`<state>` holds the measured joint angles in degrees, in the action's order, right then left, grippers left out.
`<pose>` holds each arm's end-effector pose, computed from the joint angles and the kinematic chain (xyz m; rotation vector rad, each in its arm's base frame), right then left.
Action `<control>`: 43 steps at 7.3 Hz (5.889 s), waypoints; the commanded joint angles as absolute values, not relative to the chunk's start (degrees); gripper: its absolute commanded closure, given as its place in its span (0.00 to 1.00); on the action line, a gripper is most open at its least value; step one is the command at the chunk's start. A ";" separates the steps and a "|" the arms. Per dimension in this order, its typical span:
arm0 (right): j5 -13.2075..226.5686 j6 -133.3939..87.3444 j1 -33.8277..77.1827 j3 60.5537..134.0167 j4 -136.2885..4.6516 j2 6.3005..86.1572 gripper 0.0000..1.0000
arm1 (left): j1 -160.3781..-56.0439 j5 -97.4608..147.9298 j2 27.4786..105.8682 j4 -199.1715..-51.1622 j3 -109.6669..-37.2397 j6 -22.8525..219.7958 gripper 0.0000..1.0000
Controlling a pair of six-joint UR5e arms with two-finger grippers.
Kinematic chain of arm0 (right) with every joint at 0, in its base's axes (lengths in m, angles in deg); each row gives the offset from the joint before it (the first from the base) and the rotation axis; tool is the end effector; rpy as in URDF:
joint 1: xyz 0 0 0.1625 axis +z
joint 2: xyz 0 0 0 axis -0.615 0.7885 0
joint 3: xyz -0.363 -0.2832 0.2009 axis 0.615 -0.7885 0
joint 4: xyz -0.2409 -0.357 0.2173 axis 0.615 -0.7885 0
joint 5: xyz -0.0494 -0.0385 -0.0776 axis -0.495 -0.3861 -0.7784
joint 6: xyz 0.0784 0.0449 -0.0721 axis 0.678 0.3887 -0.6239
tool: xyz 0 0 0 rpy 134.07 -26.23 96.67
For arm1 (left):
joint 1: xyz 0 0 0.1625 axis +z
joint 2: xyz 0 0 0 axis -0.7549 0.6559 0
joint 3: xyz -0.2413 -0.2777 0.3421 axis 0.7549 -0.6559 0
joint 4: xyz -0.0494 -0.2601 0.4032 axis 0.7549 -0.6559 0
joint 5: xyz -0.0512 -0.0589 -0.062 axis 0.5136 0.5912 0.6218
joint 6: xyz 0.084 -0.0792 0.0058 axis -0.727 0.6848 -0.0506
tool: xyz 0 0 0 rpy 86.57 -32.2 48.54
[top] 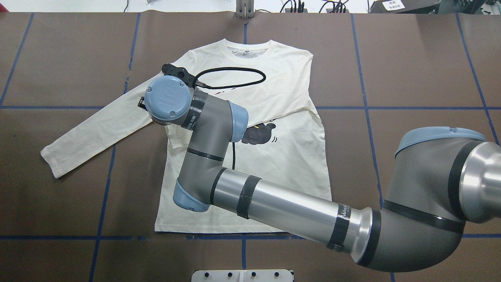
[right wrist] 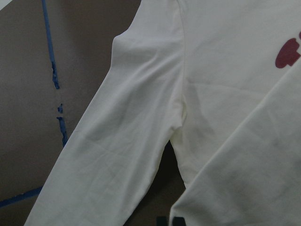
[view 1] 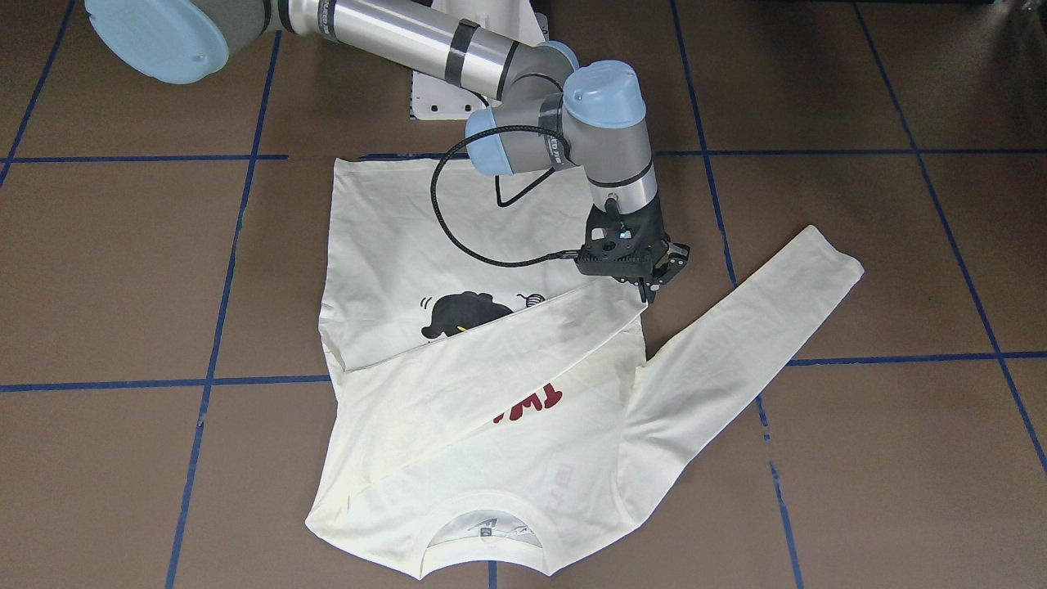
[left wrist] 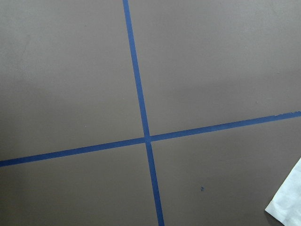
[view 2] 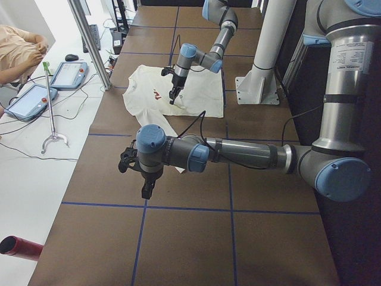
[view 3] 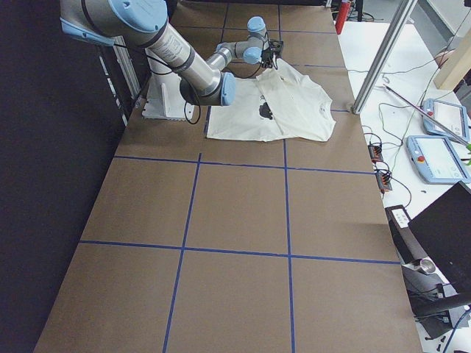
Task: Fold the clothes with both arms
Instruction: 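Grasp the sleeve cuff with the right gripper and fold it across the chest, then release the sleeve and raise the right gripper while the left gripper grasps the other cuff, then fold the held sleeve across the chest with the left gripper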
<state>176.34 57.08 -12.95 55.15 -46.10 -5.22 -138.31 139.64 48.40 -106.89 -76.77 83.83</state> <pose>-0.8655 -0.5448 0.0296 0.1428 -1.1445 0.4633 -0.0430 -0.5894 0.6742 0.2191 0.7995 0.1053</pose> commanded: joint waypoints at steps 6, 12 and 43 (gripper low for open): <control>187.60 57.24 -2.73 78.04 -45.32 15.02 0.17 | -116.12 141.98 48.14 -123.73 -73.46 119.59 0.00; 199.23 45.03 7.75 89.98 -45.15 31.62 0.13 | -107.55 137.12 49.45 -123.94 -69.49 119.69 0.26; 212.33 33.51 22.69 109.40 -44.36 60.70 0.00 | -78.20 102.84 119.67 -145.12 -26.34 176.38 1.00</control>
<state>212.38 33.52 22.59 109.19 -44.43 59.86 -79.22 104.23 117.91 -143.18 -28.76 175.51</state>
